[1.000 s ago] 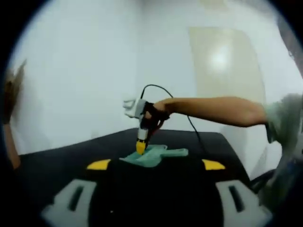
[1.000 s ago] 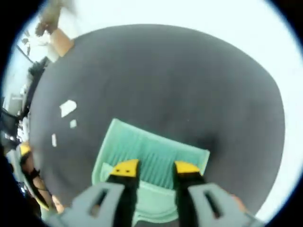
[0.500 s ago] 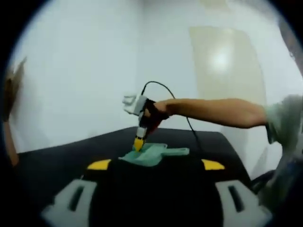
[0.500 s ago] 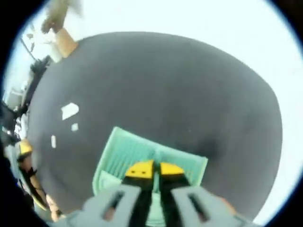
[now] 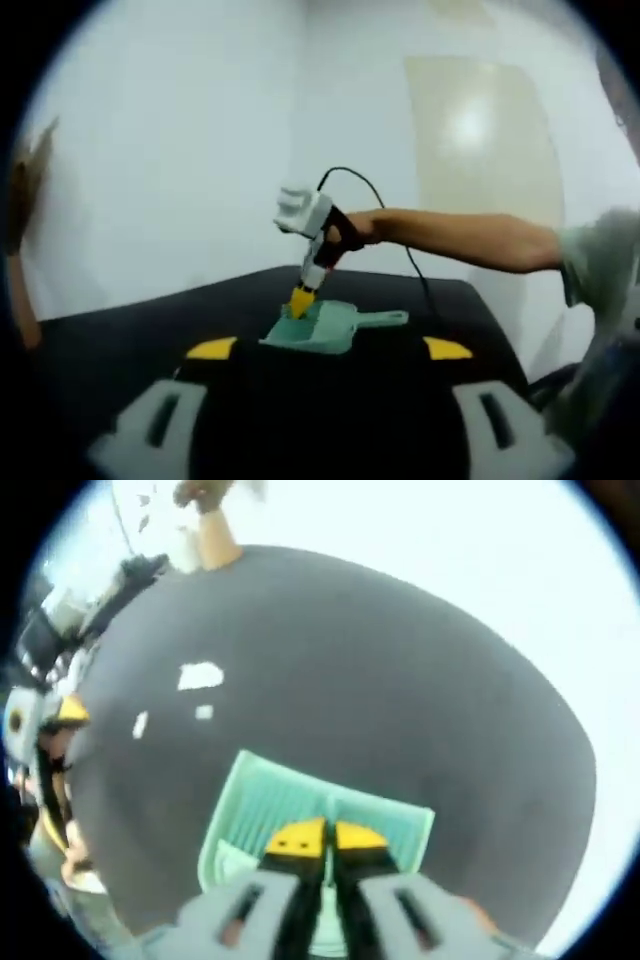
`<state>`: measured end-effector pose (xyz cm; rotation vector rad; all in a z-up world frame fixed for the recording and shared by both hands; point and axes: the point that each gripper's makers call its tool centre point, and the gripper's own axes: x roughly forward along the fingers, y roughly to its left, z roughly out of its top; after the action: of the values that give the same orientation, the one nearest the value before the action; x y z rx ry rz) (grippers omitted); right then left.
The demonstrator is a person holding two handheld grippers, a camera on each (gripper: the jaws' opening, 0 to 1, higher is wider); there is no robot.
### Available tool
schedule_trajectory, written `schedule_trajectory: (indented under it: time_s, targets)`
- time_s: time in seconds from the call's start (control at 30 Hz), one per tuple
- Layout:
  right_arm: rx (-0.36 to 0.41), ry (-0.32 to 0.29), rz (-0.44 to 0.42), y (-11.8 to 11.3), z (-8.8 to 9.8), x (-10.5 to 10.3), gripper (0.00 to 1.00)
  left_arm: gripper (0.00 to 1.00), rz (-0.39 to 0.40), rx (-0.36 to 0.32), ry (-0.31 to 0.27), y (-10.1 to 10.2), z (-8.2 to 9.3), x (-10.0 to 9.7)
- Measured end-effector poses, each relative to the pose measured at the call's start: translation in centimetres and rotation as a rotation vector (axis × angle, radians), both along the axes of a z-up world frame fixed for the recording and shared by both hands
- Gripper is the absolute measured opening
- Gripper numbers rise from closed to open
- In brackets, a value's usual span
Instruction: Pick up the broom and sweep the trash on the tabletop into the dustpan.
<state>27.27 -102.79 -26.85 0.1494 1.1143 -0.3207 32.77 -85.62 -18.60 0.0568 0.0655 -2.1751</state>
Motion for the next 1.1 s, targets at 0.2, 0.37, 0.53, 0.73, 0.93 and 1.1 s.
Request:
schedule_trajectory:
  time_s: [0.2, 0.37, 0.53, 0.73, 0.93, 1.1]
  targets:
    - [-0.071, -0.048, 0.150, 1.3, 1.1, 0.6, 0.00, 0.67, -0.009, 0.023, 0.022, 0.4, 0.1, -0.2]
    - [-0.168, -0.105, 0.275, 2.3, 2.3, 1.0, 0.00, 0.66, -0.003, 0.024, 0.024, 0.4, 0.5, -0.2]
    - [-0.285, -0.166, 0.377, 3.0, 3.4, 0.9, 0.00, 0.61, 0.011, 0.036, 0.060, 0.0, 0.9, -0.1]
    - [-0.323, -0.225, 0.486, 4.6, 4.1, 0.7, 0.00, 0.56, 0.045, 0.060, 0.112, -1.1, 0.6, 0.5]
    - [-0.335, -0.292, 0.603, 7.0, 4.8, 0.6, 0.00, 0.48, 0.077, 0.166, 0.166, -2.2, -1.3, 0.5]
    - [-0.346, -0.339, 0.642, 7.9, 5.2, 0.1, 0.00, 0.39, 0.120, 0.245, 0.229, -3.3, -2.2, 0.5]
